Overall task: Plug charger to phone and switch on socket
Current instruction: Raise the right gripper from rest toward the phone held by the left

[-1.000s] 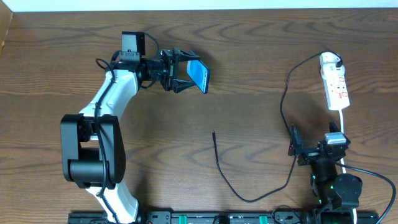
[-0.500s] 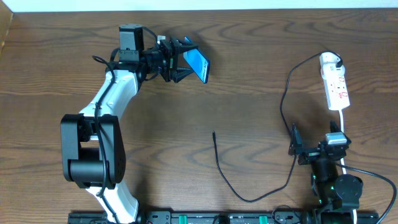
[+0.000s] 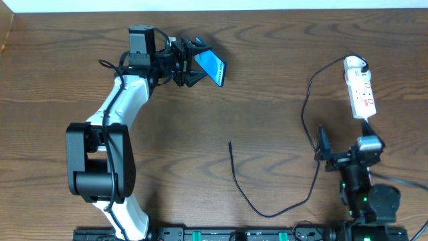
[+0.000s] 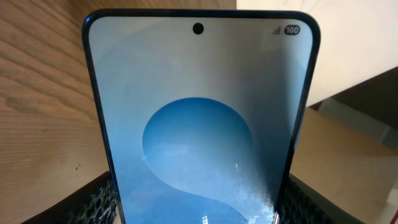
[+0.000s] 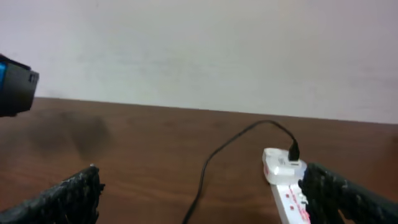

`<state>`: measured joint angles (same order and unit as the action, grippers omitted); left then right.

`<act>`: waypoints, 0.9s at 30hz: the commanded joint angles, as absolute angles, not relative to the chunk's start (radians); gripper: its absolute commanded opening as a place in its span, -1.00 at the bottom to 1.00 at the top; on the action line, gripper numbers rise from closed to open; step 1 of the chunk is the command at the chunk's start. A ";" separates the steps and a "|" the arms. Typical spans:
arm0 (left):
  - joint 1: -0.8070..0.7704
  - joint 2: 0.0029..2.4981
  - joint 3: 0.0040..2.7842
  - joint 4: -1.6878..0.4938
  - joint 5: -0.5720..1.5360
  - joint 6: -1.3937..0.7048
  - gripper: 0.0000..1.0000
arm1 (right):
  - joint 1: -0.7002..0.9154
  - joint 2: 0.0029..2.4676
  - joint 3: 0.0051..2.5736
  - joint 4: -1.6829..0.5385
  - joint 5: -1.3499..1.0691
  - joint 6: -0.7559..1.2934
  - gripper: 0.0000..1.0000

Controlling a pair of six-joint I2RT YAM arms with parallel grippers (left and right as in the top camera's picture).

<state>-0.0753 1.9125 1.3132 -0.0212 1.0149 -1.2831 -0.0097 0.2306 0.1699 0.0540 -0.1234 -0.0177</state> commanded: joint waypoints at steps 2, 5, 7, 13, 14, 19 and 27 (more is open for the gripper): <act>-0.098 1.879 1.322 -0.013 1.033 -1.281 -0.86 | 0.000 0.448 0.331 0.056 -0.208 -0.061 0.99; -0.098 1.879 1.322 -0.013 1.034 -1.281 -0.85 | 0.000 0.587 0.420 0.056 -0.274 -0.061 0.99; -0.098 1.879 1.322 -0.013 1.034 -1.281 -0.85 | 0.000 0.681 0.482 0.056 -0.337 -0.061 0.98; -0.098 1.879 1.322 -0.014 1.003 -1.282 -0.85 | 0.000 1.038 0.752 0.057 -0.782 0.043 0.99; -0.098 1.879 1.322 -0.013 0.992 -1.297 -0.85 | 0.000 1.105 0.805 0.056 -0.881 0.057 0.99; -0.098 1.879 1.322 -0.014 0.981 -1.308 -0.86 | 0.000 1.259 0.888 0.137 -1.100 0.056 0.99; -0.098 1.879 1.322 -0.014 0.921 -1.323 -0.86 | 0.027 1.340 0.888 0.326 -1.106 0.187 0.99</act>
<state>-0.1009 1.9125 1.3132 -0.0219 0.9398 -1.3106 -0.0082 1.3331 0.8711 0.2943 -1.0527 0.1162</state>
